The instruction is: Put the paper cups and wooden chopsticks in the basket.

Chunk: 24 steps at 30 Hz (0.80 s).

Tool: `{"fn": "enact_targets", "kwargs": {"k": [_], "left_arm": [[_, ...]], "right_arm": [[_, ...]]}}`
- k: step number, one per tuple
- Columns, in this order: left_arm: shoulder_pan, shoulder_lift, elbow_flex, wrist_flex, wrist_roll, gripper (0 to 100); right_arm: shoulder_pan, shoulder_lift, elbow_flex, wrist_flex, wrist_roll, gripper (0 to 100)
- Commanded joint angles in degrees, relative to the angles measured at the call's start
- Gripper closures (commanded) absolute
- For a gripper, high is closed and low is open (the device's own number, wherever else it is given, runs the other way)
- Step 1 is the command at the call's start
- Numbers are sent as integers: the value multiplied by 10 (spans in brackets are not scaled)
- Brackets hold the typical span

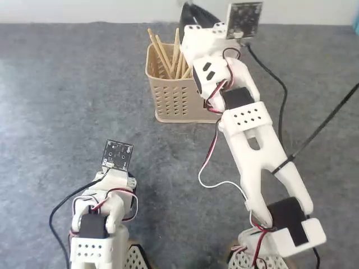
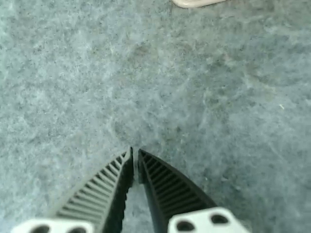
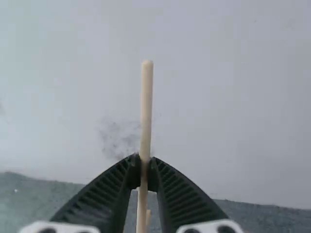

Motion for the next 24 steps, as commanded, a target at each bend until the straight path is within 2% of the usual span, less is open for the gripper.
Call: {"fn": "enact_targets", "kwargs": {"k": [1,5,7,11,17,24], "left_arm": [[-2,-10,-4,3,-3,986],[-2,-10,-4,3,-3,986],[-2,-10,-4,3,-3,986],[-2,-10,-4,3,-3,987],[-3,-10,-4,3,-2,987],[-3,-10,-4,3,0,987]], "right_arm": [[-12,-15,-39,41,42,950],[-21,-41,-39,91,44,826],[-28,-65,-39,116,43,803],[-36,-132,-37,174,41,844],[-37,-263,-36,307,41,989],[-7,-419,-35,470,-6,991]]}}
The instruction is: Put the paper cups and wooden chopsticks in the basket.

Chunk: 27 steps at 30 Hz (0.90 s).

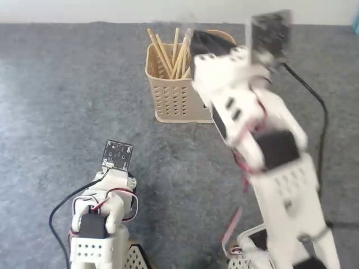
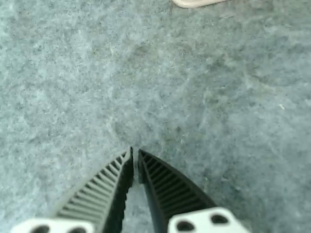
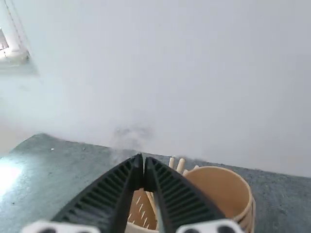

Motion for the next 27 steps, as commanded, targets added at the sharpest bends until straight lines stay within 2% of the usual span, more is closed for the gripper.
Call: {"fn": "enact_targets", "kwargs": {"k": [1,11,16,21,24,27], "left_arm": [[-3,-10,-4,3,0,987],[-3,-10,-4,3,0,987],[-3,-10,-4,3,0,987],[-3,-10,-4,3,-2,987],[-3,-10,-4,3,-2,987],[-3,-10,-4,3,-2,987]], "right_arm": [[29,-94,-34,86,-16,991],[223,-233,-34,405,-3,991],[247,-281,10,555,76,991],[283,-391,180,551,149,991],[311,-475,314,494,185,991],[361,-554,462,393,227,991]]}}
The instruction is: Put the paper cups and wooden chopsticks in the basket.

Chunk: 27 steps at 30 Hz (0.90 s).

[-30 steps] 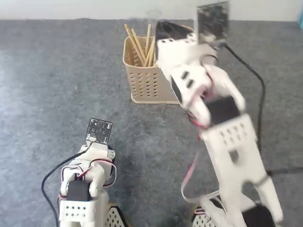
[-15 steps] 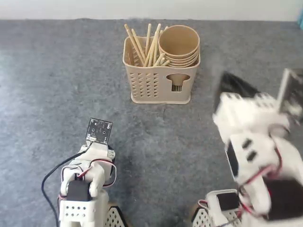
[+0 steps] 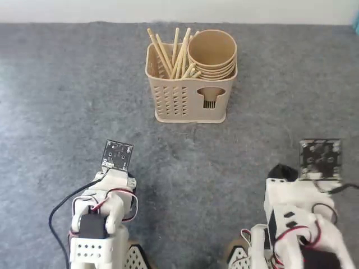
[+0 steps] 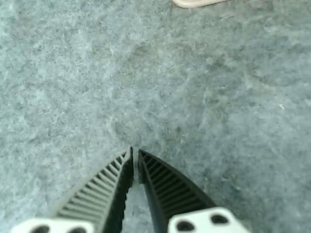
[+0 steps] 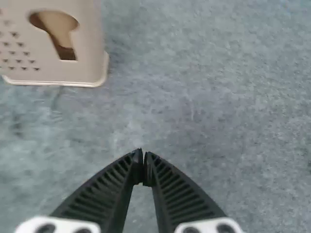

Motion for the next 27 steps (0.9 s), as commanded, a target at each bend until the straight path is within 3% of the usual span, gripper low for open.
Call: {"fn": "enact_targets", "kwargs": {"k": [1,6,14,22,27], "left_arm": [[-3,-10,-4,3,-2,987],[-2,-10,-4,3,-2,987],[-2,-10,-4,3,-2,987],[-2,-10,-4,3,-2,987],[-2,-10,-4,3,-2,987]], "right_arm": [[57,-88,180,-130,58,991],[103,-159,408,-276,82,991],[102,-175,475,-166,76,991],[102,-175,537,-192,-93,991],[101,-175,551,-192,-126,990]]}}
